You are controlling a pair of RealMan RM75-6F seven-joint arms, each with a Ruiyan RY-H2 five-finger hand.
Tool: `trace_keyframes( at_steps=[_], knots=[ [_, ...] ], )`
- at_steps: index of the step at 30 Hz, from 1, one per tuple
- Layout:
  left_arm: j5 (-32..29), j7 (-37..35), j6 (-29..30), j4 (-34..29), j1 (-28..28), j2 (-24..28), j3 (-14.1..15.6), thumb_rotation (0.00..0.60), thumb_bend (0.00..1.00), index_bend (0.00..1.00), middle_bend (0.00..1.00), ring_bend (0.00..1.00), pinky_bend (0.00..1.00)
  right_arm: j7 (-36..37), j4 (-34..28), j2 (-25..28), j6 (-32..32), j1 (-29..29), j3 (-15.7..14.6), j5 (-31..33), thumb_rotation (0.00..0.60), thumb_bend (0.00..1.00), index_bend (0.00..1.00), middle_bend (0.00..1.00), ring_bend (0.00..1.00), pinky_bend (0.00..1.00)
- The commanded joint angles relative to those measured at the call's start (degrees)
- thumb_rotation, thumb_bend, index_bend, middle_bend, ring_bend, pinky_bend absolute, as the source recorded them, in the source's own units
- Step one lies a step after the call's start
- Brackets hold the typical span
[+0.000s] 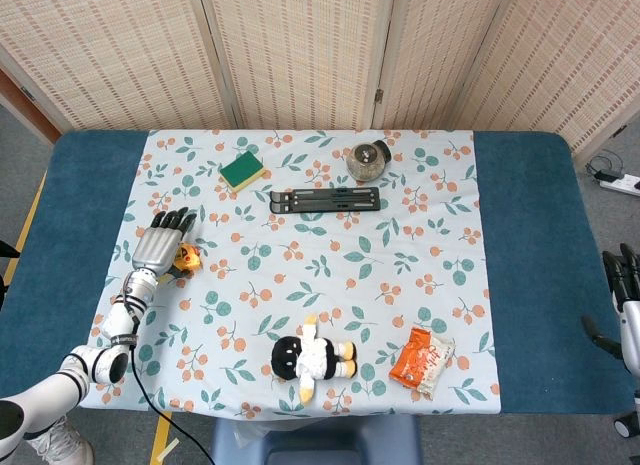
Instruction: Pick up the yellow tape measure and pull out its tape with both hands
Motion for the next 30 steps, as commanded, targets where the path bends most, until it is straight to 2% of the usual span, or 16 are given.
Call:
trace_keyframes(
  at_steps=[1,6,17,30],
  knots=[
    [-1.30,-0.27,-1.75,1.91,-0.41,-0.26,-0.36,0.600,0.18,0.05,0.00,0.02,0.00,0.13,0.13,-0.14,-0.02,-0.09,-0.04,0.11,0.600,0.31,0.00,0.02,0.06,0.00],
    [-1.98,0.51,-2.32,2.12,-0.22,0.58,-0.23,0.600,0.18,0.07,0.01,0.03,0.00,0.32,0.47,-0.47,-0.04,-0.18,-0.09,0.20,0.600,0.31,0.00,0.02,0.06,0.00],
    [-2.52,2.03,-4.90,-0.44,-0.82,3.13,0.63,0.600,0.25,0.23,0.13,0.11,0.00,0.68,0.79,-0.81,-0.04,-0.38,-0.22,0.15,0.600,0.31,0.00,0.02,0.06,0.00],
    [-2.29,1.72,-6.05,-0.09,-1.58,2.97,1.38,0.600,0.25,0.29,0.21,0.18,0.00,0.75,0.75,-0.80,0.41,-1.04,-0.26,0.57,0.600,0.31,0.00,0.02,0.06,0.00]
  ],
)
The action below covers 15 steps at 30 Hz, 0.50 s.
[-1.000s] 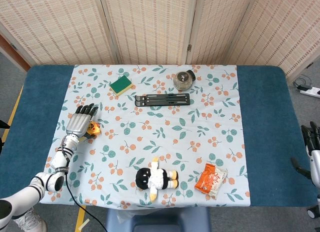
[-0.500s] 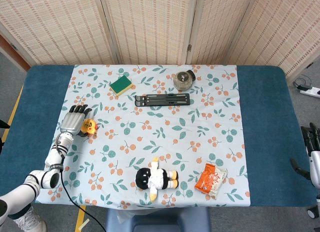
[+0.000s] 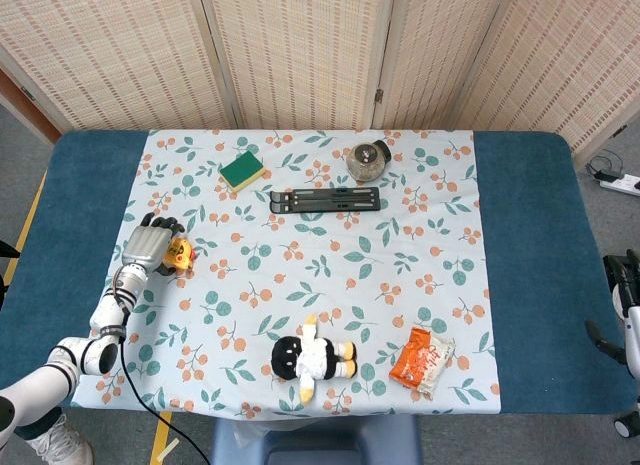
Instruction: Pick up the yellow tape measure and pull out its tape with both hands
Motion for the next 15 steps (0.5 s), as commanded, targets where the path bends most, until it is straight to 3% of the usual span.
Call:
trace_keyframes(
  at_steps=[1,11,15],
  knots=[
    [0.62,-0.50,0.39,0.14,-0.12,-0.19,0.23,0.600,0.25,0.30,0.22,0.18,0.00,0.00,0.03,-0.04,-0.18,-0.01,-0.06,0.09,0.600,0.31,0.00,0.02,0.06,0.00],
    [1.71,-3.74,0.81,2.10,-0.32,-1.51,0.31,0.600,0.25,0.47,0.39,0.31,0.01,0.03,0.10,-0.03,-0.36,-0.11,0.04,0.40,0.600,0.31,0.00,0.02,0.06,0.00],
    [1.38,-7.97,0.10,0.38,-0.38,-1.05,-0.78,0.600,0.27,0.58,0.50,0.40,0.08,0.28,-0.15,0.18,-0.76,0.55,0.10,-0.75,0.600,0.31,0.00,0.03,0.07,0.00]
  ],
)
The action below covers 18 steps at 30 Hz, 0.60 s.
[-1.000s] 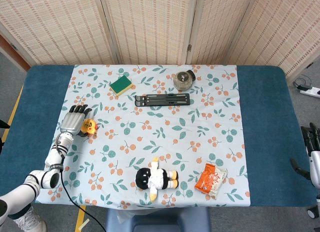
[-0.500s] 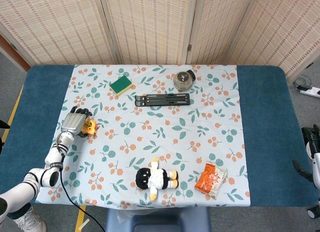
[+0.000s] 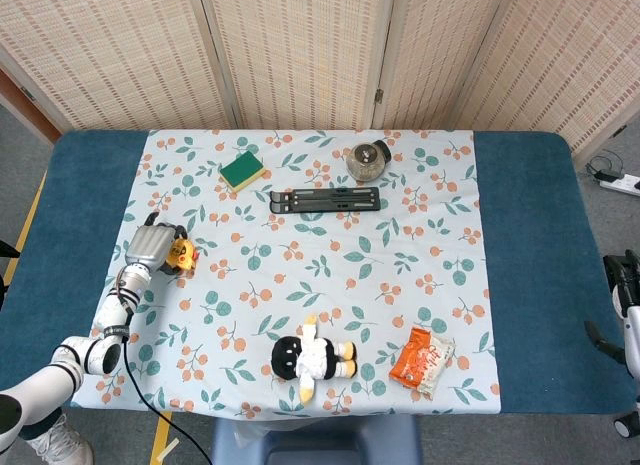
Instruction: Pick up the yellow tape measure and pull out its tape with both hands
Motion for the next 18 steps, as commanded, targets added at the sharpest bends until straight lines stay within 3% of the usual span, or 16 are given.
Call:
trace_keyframes(
  at_steps=[1,11,18],
  knots=[
    [-0.21,-3.42,-0.09,-2.12,-0.03,0.59,-1.21,0.600,0.28,0.59,0.52,0.41,0.11,0.24,-0.41,0.39,-0.45,0.73,0.06,-1.20,0.600,0.31,0.00,0.03,0.07,0.00],
    [-2.89,-2.63,4.37,-17.95,-0.60,5.47,-5.38,0.600,0.29,0.63,0.56,0.45,0.16,4.00,-5.99,0.86,-7.56,7.54,0.71,-6.48,0.600,0.31,0.00,0.02,0.05,0.00],
    [-12.42,4.97,5.59,-30.78,-2.93,7.80,-9.04,0.600,0.29,0.63,0.56,0.45,0.17,3.59,-9.10,-4.47,-11.85,13.81,3.22,-7.39,0.600,0.31,0.00,0.02,0.05,0.00]
  ],
)
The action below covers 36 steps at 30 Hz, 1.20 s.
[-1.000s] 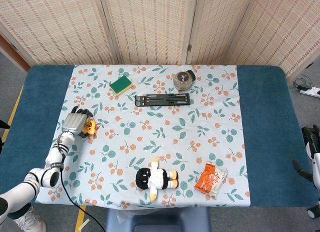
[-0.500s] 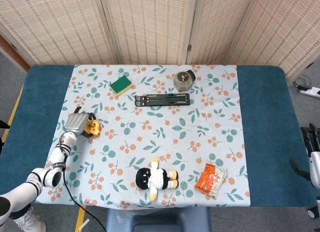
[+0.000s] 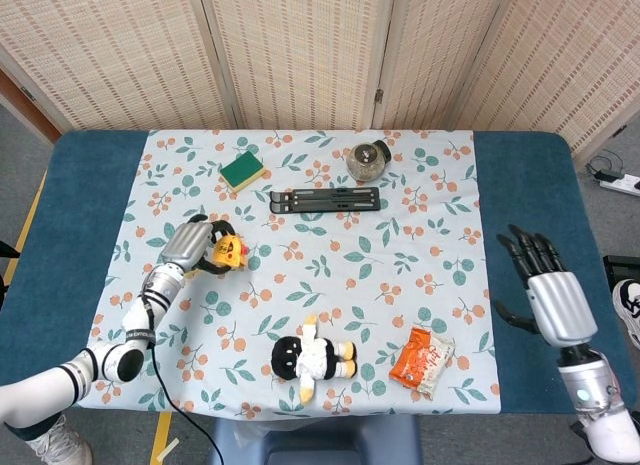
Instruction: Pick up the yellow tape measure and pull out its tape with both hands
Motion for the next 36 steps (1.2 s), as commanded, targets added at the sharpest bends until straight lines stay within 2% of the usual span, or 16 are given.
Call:
trace_keyframes(
  at_steps=[1,7,12,19,27,36],
  knots=[
    [-7.64,5.05,1.29,-7.49,-2.11,1.67,-3.20,0.600,0.29,0.63,0.56,0.45,0.17,-0.06,-1.73,-3.99,-1.99,3.24,1.93,-0.22,0.600,0.31,0.00,0.02,0.05,0.00],
    [-16.87,11.54,4.69,-14.28,-5.63,1.80,-5.65,0.600,0.32,0.64,0.57,0.46,0.16,-0.56,-4.20,-9.15,-5.62,8.06,4.39,2.69,0.600,0.31,0.00,0.01,0.05,0.00],
    [-22.55,16.35,8.65,-19.21,-8.53,1.48,-7.05,0.600,0.34,0.64,0.58,0.48,0.16,-3.64,-4.79,-13.37,-8.48,11.87,6.44,6.76,0.600,0.31,0.00,0.00,0.00,0.00],
    [-29.88,22.60,12.06,-24.75,-13.18,1.40,-8.05,0.600,0.35,0.65,0.59,0.48,0.17,-8.32,-0.04,-22.70,-9.58,17.30,9.15,11.69,0.600,0.31,0.00,0.00,0.00,0.00],
    [-37.59,26.48,15.63,-26.77,-17.28,0.40,-9.23,0.600,0.36,0.65,0.59,0.49,0.17,-11.56,3.87,-28.80,-8.96,20.99,10.81,14.25,0.600,0.31,0.00,0.00,0.00,0.00],
    [-43.47,27.97,17.44,-27.24,-20.20,-0.12,-10.51,0.600,0.36,0.66,0.60,0.49,0.18,-13.78,5.41,-32.32,-8.49,23.30,11.54,16.61,0.600,0.31,0.00,0.00,0.00,0.00]
  ],
)
